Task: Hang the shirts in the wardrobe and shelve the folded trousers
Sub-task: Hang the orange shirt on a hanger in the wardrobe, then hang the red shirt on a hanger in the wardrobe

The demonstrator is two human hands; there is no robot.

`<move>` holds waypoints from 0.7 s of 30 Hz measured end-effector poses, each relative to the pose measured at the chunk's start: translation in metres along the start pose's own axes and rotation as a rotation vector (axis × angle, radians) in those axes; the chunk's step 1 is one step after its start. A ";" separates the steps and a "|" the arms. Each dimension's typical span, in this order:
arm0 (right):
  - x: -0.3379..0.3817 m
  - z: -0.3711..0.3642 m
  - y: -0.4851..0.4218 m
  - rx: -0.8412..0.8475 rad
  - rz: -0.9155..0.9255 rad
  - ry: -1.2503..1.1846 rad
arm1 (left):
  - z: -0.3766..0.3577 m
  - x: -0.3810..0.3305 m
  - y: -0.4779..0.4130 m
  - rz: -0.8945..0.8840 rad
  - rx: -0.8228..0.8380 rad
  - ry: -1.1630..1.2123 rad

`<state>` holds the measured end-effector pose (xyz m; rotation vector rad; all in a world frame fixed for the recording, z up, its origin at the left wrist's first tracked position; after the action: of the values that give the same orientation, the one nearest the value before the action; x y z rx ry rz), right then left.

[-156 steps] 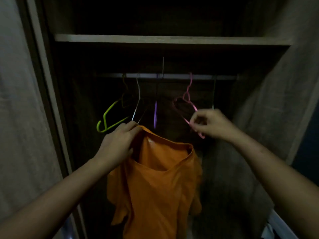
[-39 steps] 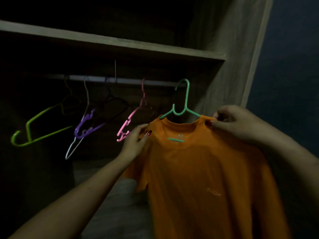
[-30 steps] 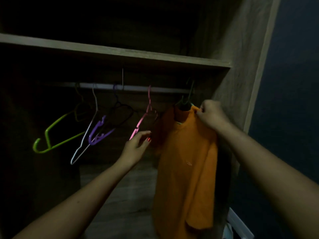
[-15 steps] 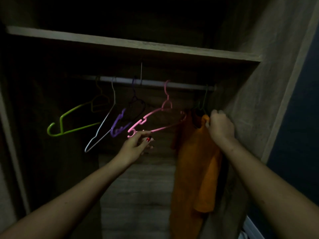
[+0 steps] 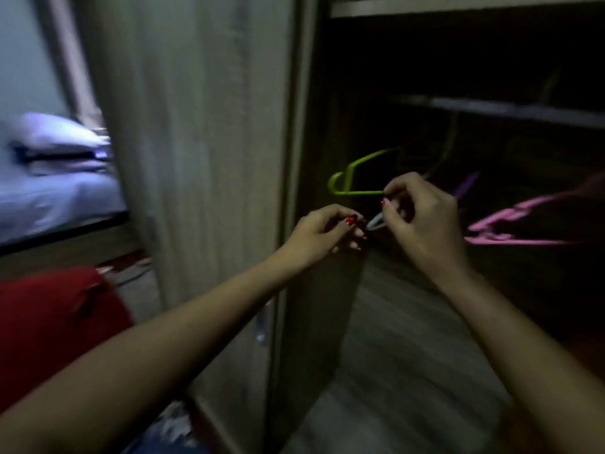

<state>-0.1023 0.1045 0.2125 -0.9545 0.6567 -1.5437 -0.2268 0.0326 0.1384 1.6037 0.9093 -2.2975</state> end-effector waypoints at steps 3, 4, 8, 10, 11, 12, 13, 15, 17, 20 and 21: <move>0.047 -0.080 -0.009 0.086 0.090 -0.158 | 0.095 0.034 0.042 0.138 -0.182 -0.042; 0.061 -0.105 -0.009 0.110 0.108 -0.210 | 0.123 0.045 0.057 0.180 -0.239 -0.056; 0.129 -0.216 -0.013 0.252 0.167 -0.388 | 0.256 0.095 0.134 0.292 -0.525 -0.171; 0.162 -0.273 -0.013 0.350 0.168 -0.472 | 0.322 0.119 0.177 0.363 -0.671 -0.256; 0.176 -0.303 -0.012 0.399 0.166 -0.503 | 0.354 0.130 0.199 0.412 -0.735 -0.311; 0.193 -0.335 -0.013 0.435 0.169 -0.539 | 0.388 0.144 0.219 0.456 -0.788 -0.353; 0.207 -0.361 -0.013 0.461 0.169 -0.566 | 0.415 0.155 0.238 0.517 -0.831 -0.383; 0.230 -0.412 -0.011 0.517 0.126 -0.611 | 0.462 0.173 0.272 0.630 -0.902 -0.462; 0.251 -0.464 -0.008 0.560 0.070 -0.640 | 0.503 0.187 0.297 0.708 -0.958 -0.623; 0.274 -0.525 -0.001 0.646 0.022 -0.623 | 0.545 0.201 0.314 0.807 -0.936 -0.819; 0.281 -0.542 0.003 0.668 0.021 -0.613 | 0.557 0.209 0.316 0.826 -0.931 -0.848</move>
<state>-0.5691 -0.2217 -0.0080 -0.8215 -0.2757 -1.2216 -0.5907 -0.5044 -0.0420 0.3779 0.6910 -1.3498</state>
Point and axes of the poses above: each hand's wrist, its own y-axis away from the middle knuckle, its own z-axis out of the back of the hand, x = y × z, the point moved 7 cm from there along -y, towards the middle knuckle
